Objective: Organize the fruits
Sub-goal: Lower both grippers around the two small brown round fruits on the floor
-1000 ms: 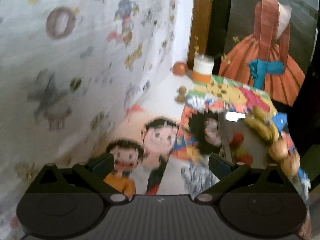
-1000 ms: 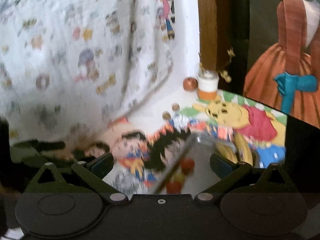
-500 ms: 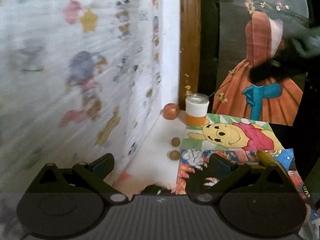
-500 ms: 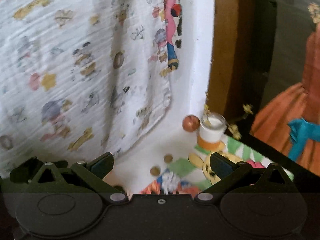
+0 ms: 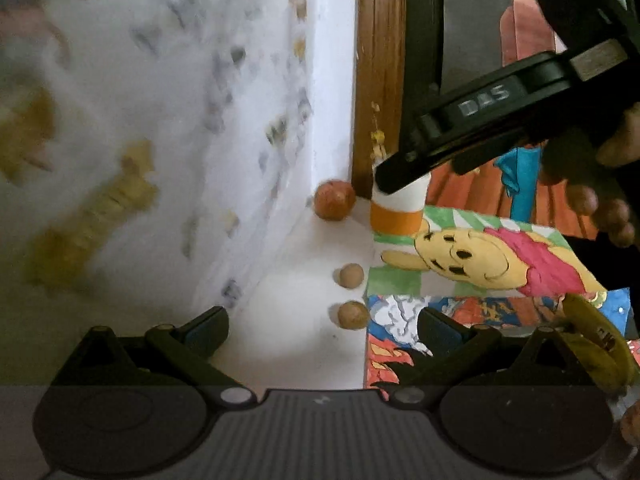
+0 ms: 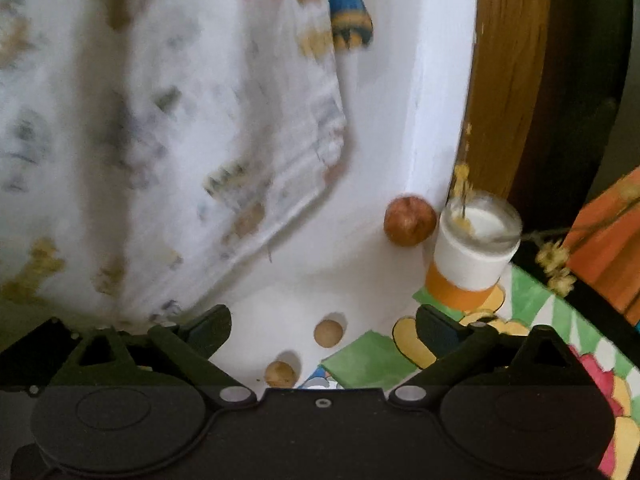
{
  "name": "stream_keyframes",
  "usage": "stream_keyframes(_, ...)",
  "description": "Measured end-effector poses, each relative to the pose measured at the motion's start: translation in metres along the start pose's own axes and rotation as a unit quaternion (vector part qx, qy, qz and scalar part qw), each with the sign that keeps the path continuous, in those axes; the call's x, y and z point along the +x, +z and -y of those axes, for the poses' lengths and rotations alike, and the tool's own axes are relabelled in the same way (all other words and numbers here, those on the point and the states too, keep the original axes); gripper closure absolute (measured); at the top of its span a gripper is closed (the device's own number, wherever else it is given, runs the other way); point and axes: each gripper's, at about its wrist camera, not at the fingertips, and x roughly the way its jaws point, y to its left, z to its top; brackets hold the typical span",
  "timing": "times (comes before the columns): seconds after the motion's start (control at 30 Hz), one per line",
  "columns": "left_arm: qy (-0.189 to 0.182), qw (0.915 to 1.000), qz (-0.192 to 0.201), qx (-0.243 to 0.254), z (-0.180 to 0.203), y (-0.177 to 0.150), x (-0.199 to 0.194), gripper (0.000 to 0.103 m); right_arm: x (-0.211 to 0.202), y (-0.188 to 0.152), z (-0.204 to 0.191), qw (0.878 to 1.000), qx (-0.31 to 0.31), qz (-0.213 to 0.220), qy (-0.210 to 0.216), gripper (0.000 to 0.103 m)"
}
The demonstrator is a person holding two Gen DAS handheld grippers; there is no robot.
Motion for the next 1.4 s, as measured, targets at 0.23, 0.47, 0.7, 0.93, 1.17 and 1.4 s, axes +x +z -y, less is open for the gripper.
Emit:
stream_keyframes(0.23, -0.015, 0.9998, -0.012, -0.003, 0.001, -0.004, 0.037, 0.001, 0.056, -0.007, 0.010, 0.999, 0.019, -0.039, -0.009, 0.020)
stream_keyframes(0.47, -0.024, 0.9992, -0.024, -0.019, -0.007, -0.005, 0.060, 0.008, 0.084, -0.015, 0.017, 0.998, 0.034, -0.057, -0.006, 0.032)
stream_keyframes(0.7, -0.032, 0.9988, -0.029, -0.023, -0.008, -0.004, 0.069, 0.021, 0.102, -0.018, 0.023, 0.996, 0.049, -0.069, -0.001, 0.047)
stream_keyframes(0.93, -0.044, 0.9979, -0.034, -0.033, -0.008, -0.002, 0.078, 0.035, 0.113, -0.021, 0.030, 0.994, 0.088, -0.064, 0.017, 0.053)
stream_keyframes(1.17, -0.051, 0.9966, -0.042, -0.048, -0.009, -0.004, 0.086, 0.046, 0.119, -0.021, 0.029, 0.993, 0.093, -0.068, 0.024, 0.058)
stream_keyframes(1.4, -0.057, 0.9949, -0.049, -0.067, -0.014, -0.004, 0.093, 0.053, 0.123, -0.023, 0.030, 0.993, 0.096, -0.062, 0.021, 0.066)
